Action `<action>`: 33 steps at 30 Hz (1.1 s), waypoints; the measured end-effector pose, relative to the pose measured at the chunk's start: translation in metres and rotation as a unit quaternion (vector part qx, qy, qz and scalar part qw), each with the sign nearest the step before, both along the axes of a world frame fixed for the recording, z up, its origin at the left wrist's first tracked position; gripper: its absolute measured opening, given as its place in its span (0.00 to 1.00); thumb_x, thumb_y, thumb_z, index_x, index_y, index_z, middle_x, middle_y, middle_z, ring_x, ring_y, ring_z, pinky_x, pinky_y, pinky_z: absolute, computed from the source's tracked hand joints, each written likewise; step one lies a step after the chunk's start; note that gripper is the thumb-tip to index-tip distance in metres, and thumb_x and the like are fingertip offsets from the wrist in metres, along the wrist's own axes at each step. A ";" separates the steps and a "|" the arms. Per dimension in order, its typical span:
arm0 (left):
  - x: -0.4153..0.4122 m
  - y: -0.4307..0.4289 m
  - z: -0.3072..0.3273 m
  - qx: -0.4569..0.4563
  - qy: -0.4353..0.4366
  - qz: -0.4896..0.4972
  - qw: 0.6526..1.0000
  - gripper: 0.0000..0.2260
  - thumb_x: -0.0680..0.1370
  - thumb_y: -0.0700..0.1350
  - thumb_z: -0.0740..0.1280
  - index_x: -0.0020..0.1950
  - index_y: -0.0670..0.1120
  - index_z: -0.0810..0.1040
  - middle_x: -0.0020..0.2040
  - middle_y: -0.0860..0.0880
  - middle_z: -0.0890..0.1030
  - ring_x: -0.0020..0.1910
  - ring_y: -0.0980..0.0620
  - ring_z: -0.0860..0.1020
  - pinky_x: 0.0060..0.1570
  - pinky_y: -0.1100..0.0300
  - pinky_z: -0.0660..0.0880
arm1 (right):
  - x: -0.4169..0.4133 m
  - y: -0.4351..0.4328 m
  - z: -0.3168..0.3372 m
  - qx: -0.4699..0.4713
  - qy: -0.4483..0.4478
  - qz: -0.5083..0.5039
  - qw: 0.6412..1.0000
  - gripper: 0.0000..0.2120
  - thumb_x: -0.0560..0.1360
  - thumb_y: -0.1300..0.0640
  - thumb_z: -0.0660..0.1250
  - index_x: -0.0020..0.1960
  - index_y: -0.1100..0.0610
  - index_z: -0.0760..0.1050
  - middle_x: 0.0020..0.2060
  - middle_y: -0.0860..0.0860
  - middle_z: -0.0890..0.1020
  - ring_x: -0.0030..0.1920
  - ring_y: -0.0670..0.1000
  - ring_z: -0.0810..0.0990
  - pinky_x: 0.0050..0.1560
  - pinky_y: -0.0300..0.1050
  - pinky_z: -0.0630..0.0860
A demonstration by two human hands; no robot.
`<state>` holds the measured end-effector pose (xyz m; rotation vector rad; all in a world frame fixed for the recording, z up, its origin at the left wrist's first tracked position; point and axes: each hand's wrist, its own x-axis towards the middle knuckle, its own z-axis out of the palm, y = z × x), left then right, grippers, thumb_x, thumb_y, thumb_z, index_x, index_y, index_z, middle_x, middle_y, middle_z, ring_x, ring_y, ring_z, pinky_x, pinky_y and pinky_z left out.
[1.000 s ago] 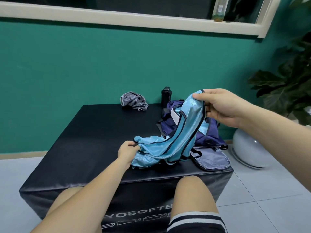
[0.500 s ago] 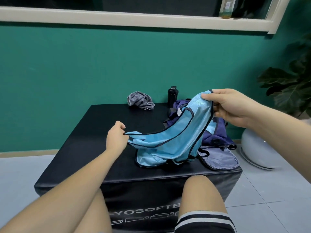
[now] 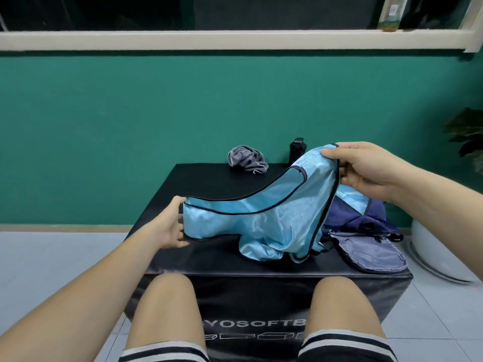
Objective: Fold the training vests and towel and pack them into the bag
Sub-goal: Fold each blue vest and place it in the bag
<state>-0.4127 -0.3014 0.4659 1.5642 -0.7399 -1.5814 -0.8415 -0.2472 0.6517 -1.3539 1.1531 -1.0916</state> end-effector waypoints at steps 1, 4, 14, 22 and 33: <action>0.005 0.001 0.001 0.008 0.020 -0.007 1.000 0.28 0.73 0.68 0.66 0.60 0.46 0.79 0.54 0.42 0.85 0.51 0.41 0.82 0.52 0.48 0.78 | 0.002 0.000 0.001 -0.002 0.000 0.001 1.000 0.06 0.83 0.61 0.68 0.47 0.56 0.81 0.37 0.50 0.85 0.38 0.49 0.81 0.54 0.48 0.80; 0.017 0.001 0.004 -0.002 0.098 0.031 0.995 0.24 0.75 0.61 0.70 0.62 0.46 0.74 0.52 0.43 0.82 0.48 0.44 0.80 0.51 0.48 0.78 | 0.006 0.001 0.006 -0.006 -0.003 0.006 1.000 0.05 0.83 0.61 0.69 0.48 0.57 0.81 0.39 0.51 0.85 0.39 0.49 0.82 0.53 0.47 0.81; 0.022 0.011 0.037 -0.080 0.087 0.063 0.991 0.08 0.79 0.48 0.76 0.55 0.49 0.83 0.43 0.50 0.85 0.37 0.54 0.78 0.39 0.61 0.71 | 0.007 0.007 0.029 -0.020 -0.025 0.001 0.999 0.06 0.83 0.55 0.70 0.47 0.54 0.78 0.32 0.48 0.82 0.32 0.46 0.79 0.37 0.39 0.80; 0.029 0.025 0.105 -0.209 0.088 0.041 0.973 0.11 0.83 0.45 0.70 0.66 0.50 0.84 0.55 0.49 0.87 0.42 0.53 0.81 0.48 0.56 0.77 | -0.003 0.021 0.067 -0.047 -0.055 -0.015 0.997 0.09 0.82 0.53 0.71 0.44 0.51 0.77 0.36 0.48 0.83 0.33 0.46 0.81 0.37 0.39 0.80; 0.039 0.070 0.261 -0.430 0.046 0.084 0.898 0.10 0.82 0.42 0.71 0.60 0.52 0.85 0.51 0.55 0.86 0.42 0.54 0.78 0.45 0.59 0.74 | -0.013 0.042 0.149 -0.158 -0.078 -0.044 0.983 0.02 0.81 0.58 0.72 0.53 0.55 0.83 0.51 0.50 0.88 0.45 0.48 0.85 0.51 0.42 0.81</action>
